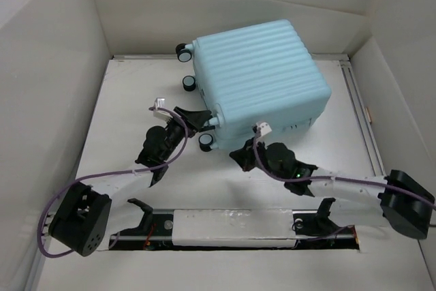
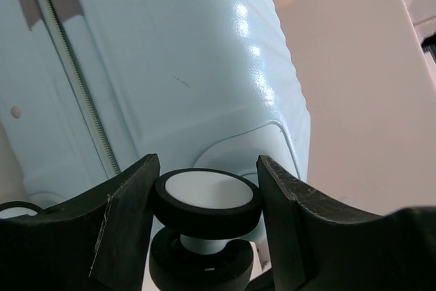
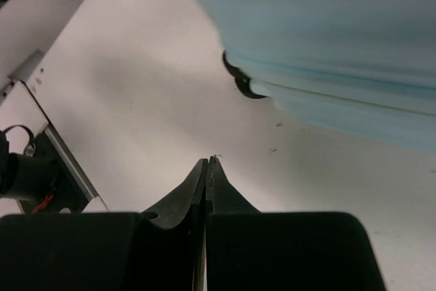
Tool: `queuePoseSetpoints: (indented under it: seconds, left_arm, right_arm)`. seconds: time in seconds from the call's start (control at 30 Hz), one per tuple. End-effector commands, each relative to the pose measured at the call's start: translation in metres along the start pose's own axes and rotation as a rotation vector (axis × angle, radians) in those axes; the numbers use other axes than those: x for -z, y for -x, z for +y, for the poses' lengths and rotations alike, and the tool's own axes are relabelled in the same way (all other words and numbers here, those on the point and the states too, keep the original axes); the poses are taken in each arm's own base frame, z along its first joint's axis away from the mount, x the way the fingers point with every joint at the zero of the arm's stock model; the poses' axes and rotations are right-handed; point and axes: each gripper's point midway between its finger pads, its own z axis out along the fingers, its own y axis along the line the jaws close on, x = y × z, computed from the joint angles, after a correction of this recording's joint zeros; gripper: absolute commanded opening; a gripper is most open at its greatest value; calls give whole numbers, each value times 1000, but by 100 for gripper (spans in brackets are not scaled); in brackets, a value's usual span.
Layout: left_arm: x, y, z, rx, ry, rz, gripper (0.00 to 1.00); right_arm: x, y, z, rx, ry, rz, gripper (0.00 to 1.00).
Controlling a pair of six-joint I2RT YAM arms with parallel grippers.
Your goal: Pack the luggage
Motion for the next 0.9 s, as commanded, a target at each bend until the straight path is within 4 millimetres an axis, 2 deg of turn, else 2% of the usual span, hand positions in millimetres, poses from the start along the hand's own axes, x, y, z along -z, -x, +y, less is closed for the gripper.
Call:
queuePoseSetpoints:
  seconds: [0.0,0.03,0.07,0.1,0.13,0.17,0.2,0.3,0.33,0.37,0.4,0.43,0.47,0.57,0.6,0.63,0.67,0.7,0.77,0.83,0.87]
  left_arm:
    - [0,-15,-45,3,-146,70,0]
    - [3,-15,-41,4,-132,63,0]
    - [6,-1,-42,-12,-130,28,0]
    - [8,3,-35,-11,-98,26,0]
    - [11,8,-32,-22,-90,8,0]
    - [14,23,-35,-28,-98,-32,0]
    - [16,23,-33,-43,-90,-24,0]
    - [18,25,-32,-65,-70,-26,0]
    - [20,29,-32,-79,-68,-36,0]
    - [20,28,-30,-78,-60,-32,0]
    - [21,31,-33,-79,-65,-47,0]
    - [21,36,-31,-80,-58,-60,0]
    - [21,35,-27,-79,-49,-52,0]
    - [24,44,-14,-67,-23,-49,0]
    - [25,51,-15,-60,-31,-58,0]
    - [30,62,0,-47,-4,-88,0]
    - [33,64,1,-26,-18,-76,0]
    - [36,69,5,-29,-15,-84,0]
    - [42,84,12,-30,-8,-113,0]
    - [44,91,13,-37,-9,-132,0]
    - [45,88,18,-32,1,-128,0]
  right_arm:
    - [-16,36,30,40,-58,-132,0]
    - [-10,29,23,54,-108,-111,0]
    - [-3,34,20,56,-136,-124,0]
    - [6,42,6,47,-210,-163,0]
    - [18,40,-8,53,-259,-172,0]
    - [39,52,-19,46,-301,-206,0]
    - [63,57,-49,28,-410,-239,3]
    - [93,60,-96,-25,-549,-290,19]
    - [106,65,-123,-48,-630,-321,25]
    - [111,55,-136,-56,-646,-301,39]
    - [118,57,-144,-74,-659,-322,45]
    - [129,62,-164,-99,-721,-352,50]
    - [128,57,-169,-112,-709,-332,54]
    - [127,62,-183,-93,-681,-305,55]
    - [125,69,-183,-76,-669,-303,55]
    - [121,66,-189,-63,-674,-263,53]
    - [123,69,-198,-30,-697,-241,52]
    - [122,76,-199,-14,-696,-234,52]
    - [117,77,-204,2,-681,-221,52]
    - [116,82,-206,10,-671,-232,52]
    - [113,85,-204,12,-656,-233,52]
